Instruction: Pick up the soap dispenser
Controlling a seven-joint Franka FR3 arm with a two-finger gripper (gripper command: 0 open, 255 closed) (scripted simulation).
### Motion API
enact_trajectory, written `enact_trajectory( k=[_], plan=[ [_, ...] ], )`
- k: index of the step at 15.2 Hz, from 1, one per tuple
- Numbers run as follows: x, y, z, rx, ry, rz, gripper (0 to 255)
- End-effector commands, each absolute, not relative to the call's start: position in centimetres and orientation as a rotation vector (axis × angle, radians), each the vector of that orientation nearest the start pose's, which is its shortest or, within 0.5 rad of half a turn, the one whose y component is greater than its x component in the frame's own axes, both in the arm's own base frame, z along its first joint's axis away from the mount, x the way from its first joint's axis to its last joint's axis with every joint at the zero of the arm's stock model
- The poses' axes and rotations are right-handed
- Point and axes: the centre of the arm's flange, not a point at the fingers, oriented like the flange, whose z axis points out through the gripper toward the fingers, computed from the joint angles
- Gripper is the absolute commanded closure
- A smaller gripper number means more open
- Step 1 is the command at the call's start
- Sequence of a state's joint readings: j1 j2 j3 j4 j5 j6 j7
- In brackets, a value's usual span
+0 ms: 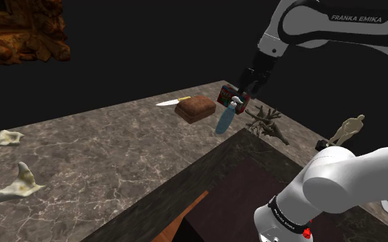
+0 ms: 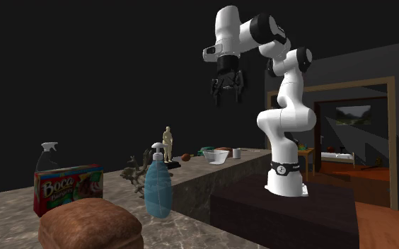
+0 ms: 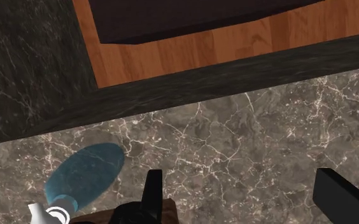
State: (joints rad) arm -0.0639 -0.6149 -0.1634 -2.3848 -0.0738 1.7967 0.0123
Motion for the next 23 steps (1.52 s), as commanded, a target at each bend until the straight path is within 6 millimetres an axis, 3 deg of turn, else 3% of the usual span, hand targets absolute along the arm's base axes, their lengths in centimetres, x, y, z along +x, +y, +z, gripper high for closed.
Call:
enact_trajectory(
  k=[1,21,23],
  plan=[
    [37.0,-11.9,52.5,-3.095,0.314,-0.036,0],
    [48.2,-34.3,40.6,-2.975,0.413,-0.017,0],
    [48.4,-34.6,39.9,-2.973,0.415,-0.016,0]
  ],
)
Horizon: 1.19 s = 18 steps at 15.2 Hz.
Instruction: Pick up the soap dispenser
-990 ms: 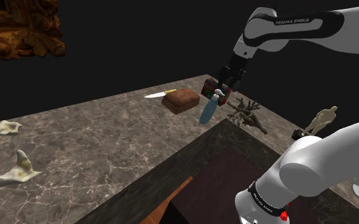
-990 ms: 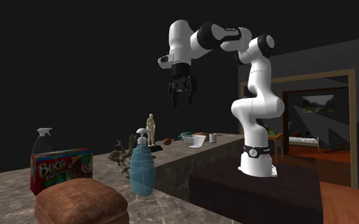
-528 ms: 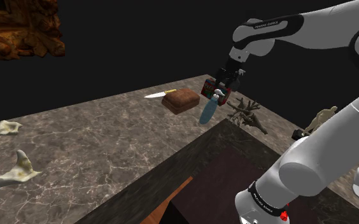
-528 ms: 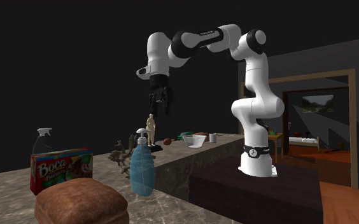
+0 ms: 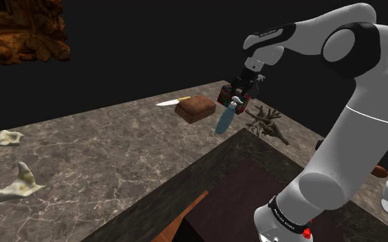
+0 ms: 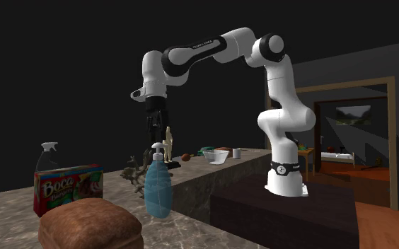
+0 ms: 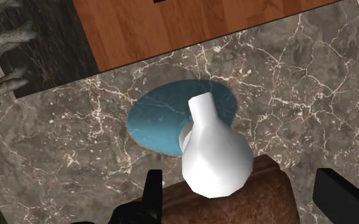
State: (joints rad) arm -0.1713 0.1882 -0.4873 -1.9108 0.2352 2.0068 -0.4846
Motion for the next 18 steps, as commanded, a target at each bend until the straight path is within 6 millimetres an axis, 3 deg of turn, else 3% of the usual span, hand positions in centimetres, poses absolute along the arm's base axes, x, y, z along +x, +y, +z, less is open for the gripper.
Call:
enact_trajectory(
  k=[1,6,8,9,18],
  plan=[
    [48.4,-34.6,39.3,-2.973,0.415,-0.016,0],
    [48.4,-34.6,36.4,-2.973,0.415,-0.016,0],
    [48.4,-34.6,36.4,-2.973,0.415,-0.016,0],
    [48.4,-34.6,36.4,-2.973,0.415,-0.016,255],
    [48.4,-34.6,36.4,-2.973,0.415,-0.016,255]
  ],
)
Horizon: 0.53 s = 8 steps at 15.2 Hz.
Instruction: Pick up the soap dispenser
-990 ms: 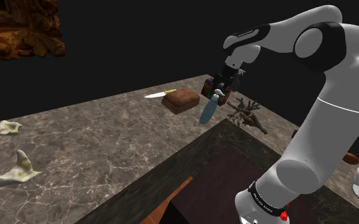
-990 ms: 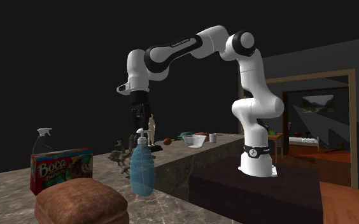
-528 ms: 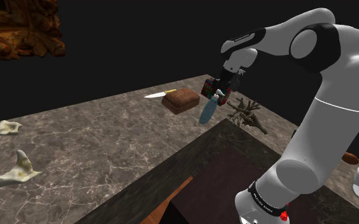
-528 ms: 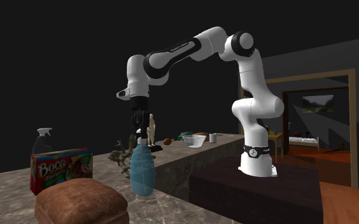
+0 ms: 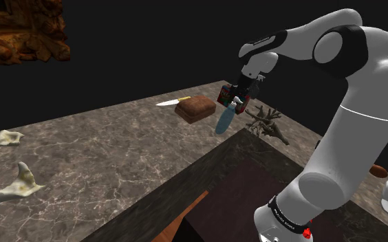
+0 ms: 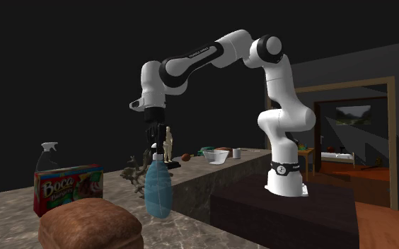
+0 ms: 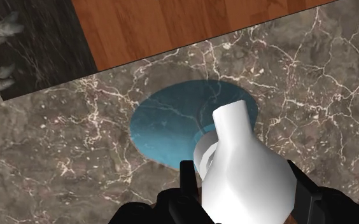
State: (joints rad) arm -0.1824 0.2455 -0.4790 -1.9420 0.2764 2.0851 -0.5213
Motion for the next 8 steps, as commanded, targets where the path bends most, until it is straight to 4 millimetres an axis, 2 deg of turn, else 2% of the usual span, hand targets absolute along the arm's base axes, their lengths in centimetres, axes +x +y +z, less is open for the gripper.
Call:
enact_trajectory(
  k=[1,8],
  plan=[
    [48.4,-34.6,36.9,-2.973,0.415,-0.016,255],
    [48.4,-34.6,40.6,-2.973,0.415,-0.016,255]
  ],
)
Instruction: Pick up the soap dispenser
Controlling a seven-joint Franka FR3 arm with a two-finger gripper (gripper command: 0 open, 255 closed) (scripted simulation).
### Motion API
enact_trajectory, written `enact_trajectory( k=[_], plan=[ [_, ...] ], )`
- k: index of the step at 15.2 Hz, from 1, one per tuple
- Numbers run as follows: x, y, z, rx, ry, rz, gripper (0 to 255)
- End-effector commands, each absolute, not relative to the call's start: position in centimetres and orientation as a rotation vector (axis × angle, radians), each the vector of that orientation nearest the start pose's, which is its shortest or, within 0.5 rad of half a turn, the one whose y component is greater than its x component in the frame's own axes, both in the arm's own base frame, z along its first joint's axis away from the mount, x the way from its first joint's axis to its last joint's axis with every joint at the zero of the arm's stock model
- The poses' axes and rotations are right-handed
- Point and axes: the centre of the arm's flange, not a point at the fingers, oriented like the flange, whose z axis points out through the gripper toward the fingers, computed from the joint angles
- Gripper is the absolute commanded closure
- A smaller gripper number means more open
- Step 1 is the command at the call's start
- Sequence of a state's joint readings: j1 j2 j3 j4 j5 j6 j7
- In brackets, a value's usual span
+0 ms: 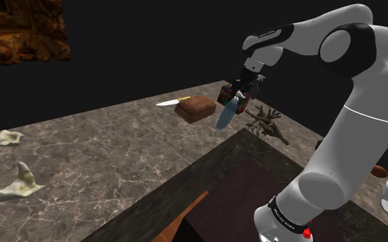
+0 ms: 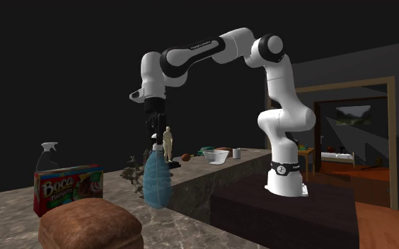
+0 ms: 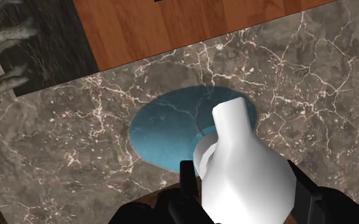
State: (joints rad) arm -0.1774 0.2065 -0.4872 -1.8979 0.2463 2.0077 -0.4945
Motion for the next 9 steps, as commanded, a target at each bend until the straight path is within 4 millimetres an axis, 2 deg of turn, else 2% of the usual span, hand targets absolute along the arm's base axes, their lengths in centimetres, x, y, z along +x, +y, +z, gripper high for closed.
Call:
enact_trajectory(
  k=[1,7,9],
  plan=[
    [48.4,-34.6,41.1,-2.973,0.415,-0.016,255],
    [48.4,-34.6,44.3,-2.973,0.415,-0.016,255],
    [48.4,-34.6,44.4,-2.973,0.415,-0.016,255]
  ],
)
